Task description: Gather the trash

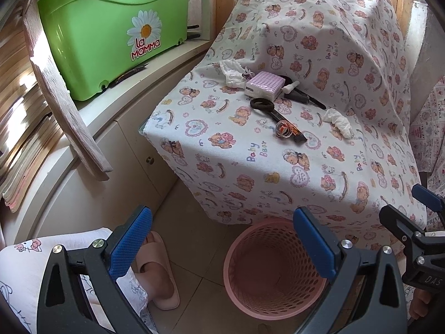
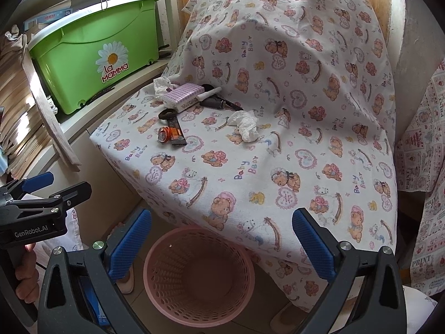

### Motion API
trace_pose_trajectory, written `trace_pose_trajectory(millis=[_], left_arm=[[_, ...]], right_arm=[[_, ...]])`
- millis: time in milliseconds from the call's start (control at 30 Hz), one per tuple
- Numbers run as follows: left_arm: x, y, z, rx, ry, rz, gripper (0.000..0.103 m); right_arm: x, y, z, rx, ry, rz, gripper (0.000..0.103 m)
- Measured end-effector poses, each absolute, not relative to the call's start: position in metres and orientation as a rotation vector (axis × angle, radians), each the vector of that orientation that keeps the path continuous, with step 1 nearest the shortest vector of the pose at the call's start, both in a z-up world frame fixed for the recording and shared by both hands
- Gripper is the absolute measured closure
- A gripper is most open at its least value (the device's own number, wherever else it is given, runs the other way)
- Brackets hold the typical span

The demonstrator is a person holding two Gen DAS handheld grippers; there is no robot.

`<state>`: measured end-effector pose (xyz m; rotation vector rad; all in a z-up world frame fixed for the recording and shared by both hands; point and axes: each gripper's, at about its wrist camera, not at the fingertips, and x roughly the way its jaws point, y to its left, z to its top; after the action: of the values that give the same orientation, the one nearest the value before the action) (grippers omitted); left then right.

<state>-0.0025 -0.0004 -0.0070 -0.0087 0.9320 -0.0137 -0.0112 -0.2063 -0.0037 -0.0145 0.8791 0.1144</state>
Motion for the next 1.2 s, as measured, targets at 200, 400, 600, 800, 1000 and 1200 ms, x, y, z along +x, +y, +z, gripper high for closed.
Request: trace_pose_trajectory(millis=[200,400,600,800,1000,1200], left_arm=[[-0.0032,-0.0004,-0.0079,0.001,0.93,-0.009,0.002],[-0.0031,0.0015,-0.0068,-0.006,0.924,-0.002,0.002],[-0.004,0.0015,-0.0057,-0.003,0.92,0.002,0.002],[-0.0048,0.0039,-0.0059,-0.002,0.925,0.01,0.002],[-0.0045,0.0044,-0.0069,-0.005,0.93,0.02,0.002],[-0.0042,0.0065,-0.0071,-0.004,0.924,0.035,0.002]], right_arm=[[-0.0115,-0.2042,-0.0037,-0.026,0.875,0.117,0.001],[-0.0112,-0.2073,-0.0031,-0.015,0.879,0.113,0.001],[-0.0106,-0.2112,-0.0038,-0.005,0.882,0.101,0.001],[-0.0104,-0.2135,-0.0041,0.01,0.887,0.099,0.001],[-0.0135,-0.2082,-0.0035,-0.025,0.883,0.107,0.001],[-0.0142,-0.207,-0.004,-0.025,0.882,0.109,0.001]])
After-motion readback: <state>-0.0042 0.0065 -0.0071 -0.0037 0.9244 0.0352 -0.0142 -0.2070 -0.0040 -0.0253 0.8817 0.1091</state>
